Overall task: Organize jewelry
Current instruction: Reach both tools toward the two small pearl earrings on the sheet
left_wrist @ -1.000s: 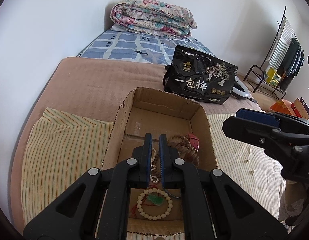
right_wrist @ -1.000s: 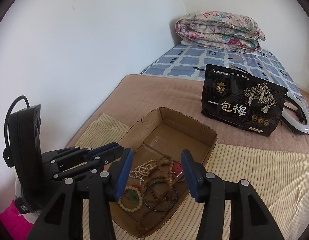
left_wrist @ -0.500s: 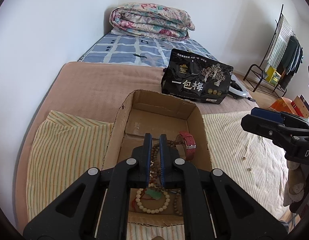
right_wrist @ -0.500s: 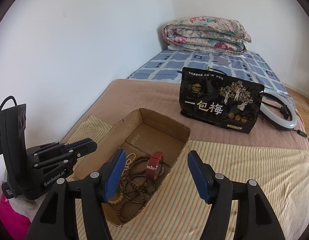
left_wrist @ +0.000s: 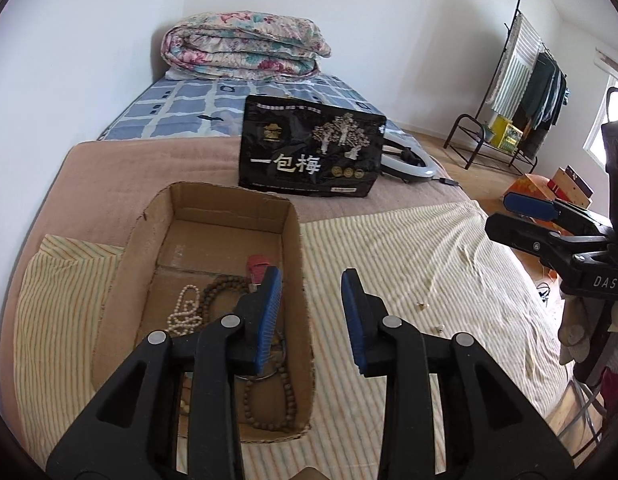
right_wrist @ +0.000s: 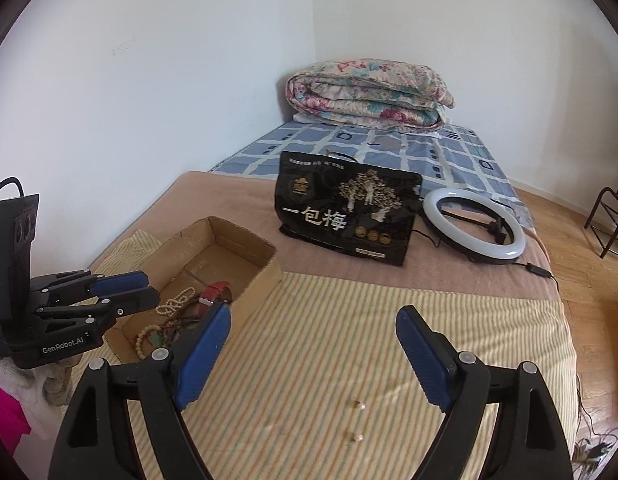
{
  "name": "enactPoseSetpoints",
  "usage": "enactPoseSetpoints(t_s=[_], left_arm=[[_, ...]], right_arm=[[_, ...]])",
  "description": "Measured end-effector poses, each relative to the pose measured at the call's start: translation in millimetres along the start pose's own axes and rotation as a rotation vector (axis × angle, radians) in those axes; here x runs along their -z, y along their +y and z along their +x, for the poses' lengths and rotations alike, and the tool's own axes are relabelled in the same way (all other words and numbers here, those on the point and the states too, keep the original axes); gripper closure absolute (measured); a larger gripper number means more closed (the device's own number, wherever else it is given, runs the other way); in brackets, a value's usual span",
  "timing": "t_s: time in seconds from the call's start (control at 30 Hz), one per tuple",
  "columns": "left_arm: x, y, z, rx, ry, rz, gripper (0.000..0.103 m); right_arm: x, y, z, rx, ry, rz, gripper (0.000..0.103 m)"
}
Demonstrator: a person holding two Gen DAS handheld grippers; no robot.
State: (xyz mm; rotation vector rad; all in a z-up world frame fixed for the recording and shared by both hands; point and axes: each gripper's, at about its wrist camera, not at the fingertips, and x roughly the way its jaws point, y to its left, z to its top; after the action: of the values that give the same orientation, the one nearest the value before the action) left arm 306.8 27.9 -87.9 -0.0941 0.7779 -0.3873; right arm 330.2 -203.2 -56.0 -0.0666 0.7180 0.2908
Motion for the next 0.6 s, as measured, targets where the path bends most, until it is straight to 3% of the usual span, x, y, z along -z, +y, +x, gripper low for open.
enactPoseSetpoints(t_s=[0.3,0.6], left_arm=[[10,-56,29,0.063,0.038,0.062,0.072],[21,-84,61,0.090,0.078,0.082,0.072]], right_arm=[[43,-62,-10,0.052,0.030,0.063,0.016],[96,-83,2,0.048,0.069,0.077,0.020]])
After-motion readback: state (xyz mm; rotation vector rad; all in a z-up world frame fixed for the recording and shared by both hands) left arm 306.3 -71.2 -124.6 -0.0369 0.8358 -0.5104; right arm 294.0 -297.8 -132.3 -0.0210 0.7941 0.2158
